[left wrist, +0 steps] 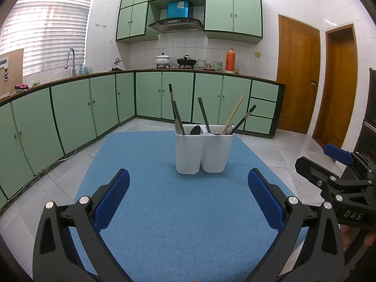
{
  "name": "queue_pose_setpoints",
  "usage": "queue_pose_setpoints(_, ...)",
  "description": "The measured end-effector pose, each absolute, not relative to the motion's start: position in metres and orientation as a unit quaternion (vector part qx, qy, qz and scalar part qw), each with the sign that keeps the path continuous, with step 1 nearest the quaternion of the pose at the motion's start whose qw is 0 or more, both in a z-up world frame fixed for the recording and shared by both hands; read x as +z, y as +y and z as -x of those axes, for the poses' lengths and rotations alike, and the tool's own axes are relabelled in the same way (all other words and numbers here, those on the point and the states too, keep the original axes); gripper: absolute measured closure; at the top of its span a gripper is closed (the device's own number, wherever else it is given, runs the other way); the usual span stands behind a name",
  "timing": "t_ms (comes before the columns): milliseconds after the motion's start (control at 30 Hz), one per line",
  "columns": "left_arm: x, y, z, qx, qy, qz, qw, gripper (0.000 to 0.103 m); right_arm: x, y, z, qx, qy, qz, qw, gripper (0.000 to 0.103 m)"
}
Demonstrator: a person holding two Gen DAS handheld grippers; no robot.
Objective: Organize utensils
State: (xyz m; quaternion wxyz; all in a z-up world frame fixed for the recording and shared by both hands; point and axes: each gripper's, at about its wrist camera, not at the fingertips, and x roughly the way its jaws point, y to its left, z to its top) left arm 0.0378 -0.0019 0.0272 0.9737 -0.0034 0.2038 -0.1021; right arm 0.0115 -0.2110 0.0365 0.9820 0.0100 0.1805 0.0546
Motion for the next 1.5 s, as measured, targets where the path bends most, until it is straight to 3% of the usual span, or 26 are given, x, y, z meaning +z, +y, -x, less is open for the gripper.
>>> queue_pose_setpoints(1500, 0.0270, -0.0009, -0.0404, -0.098, 0.207, 0.010, 0.973, 0.005, 0.0363, -0.2152, -0.0106, 0.055, 0.183, -0.009, 0.981, 0.006)
